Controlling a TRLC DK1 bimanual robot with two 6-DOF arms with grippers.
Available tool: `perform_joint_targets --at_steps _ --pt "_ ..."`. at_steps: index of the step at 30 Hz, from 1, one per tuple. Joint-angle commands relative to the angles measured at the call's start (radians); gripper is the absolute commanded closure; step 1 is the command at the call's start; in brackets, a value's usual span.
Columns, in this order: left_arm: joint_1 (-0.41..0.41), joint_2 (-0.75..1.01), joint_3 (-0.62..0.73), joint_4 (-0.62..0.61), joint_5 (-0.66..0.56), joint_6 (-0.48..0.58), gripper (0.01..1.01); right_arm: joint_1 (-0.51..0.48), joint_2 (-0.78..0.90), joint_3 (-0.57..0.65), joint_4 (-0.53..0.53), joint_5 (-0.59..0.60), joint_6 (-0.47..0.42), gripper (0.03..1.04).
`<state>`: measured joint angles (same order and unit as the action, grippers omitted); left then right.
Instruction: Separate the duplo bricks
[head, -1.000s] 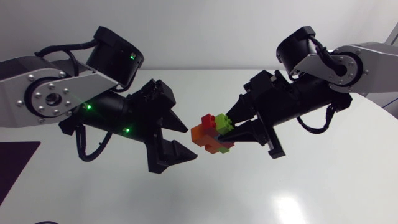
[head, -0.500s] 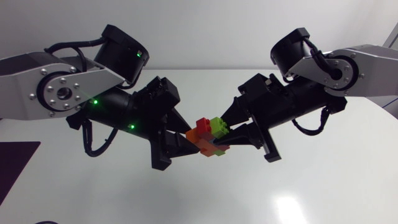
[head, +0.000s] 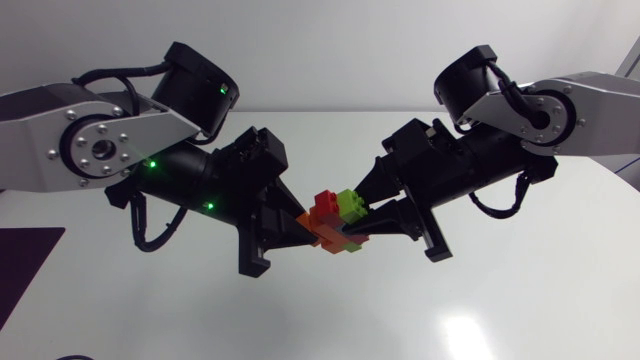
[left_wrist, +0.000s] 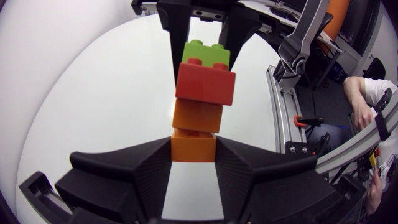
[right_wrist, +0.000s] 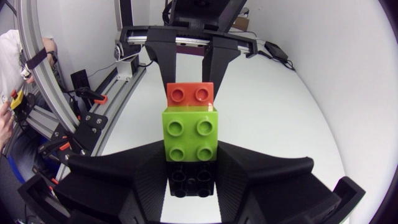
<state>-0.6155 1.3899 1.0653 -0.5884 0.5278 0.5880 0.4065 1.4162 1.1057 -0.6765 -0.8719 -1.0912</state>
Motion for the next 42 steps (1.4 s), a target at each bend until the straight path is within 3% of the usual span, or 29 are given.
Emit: perform_joint_targets --at_steps 1,10,14,19,23,33,42 --pt "-0.012 0.017 -0.010 -0.033 0.028 0.044 0.723 0.005 -0.014 -0.017 0.009 -0.007 0.004 0.88" --pt "0.005 0.004 -0.038 -0.053 0.014 0.113 0.723 0.008 -0.022 -0.006 -0.018 -0.006 0.001 0.88" --pt "0.122 -0.006 -0.077 -0.036 0.011 0.167 0.720 -0.029 -0.045 -0.001 -0.031 -0.006 -0.003 0.88" --pt "0.284 -0.005 -0.203 0.168 0.057 0.165 0.705 -0.055 -0.079 -0.024 -0.061 -0.006 -0.029 0.88" --pt "0.358 0.066 -0.263 0.343 0.077 0.128 0.700 -0.054 -0.100 -0.056 -0.061 -0.006 -0.027 0.88" --pt "0.382 0.274 -0.392 0.776 0.055 -0.056 0.689 -0.041 -0.134 -0.096 -0.061 0.005 -0.019 0.88" --pt "0.375 0.400 -0.369 0.878 0.020 -0.093 0.684 -0.012 -0.123 -0.119 -0.047 0.017 -0.015 0.88"
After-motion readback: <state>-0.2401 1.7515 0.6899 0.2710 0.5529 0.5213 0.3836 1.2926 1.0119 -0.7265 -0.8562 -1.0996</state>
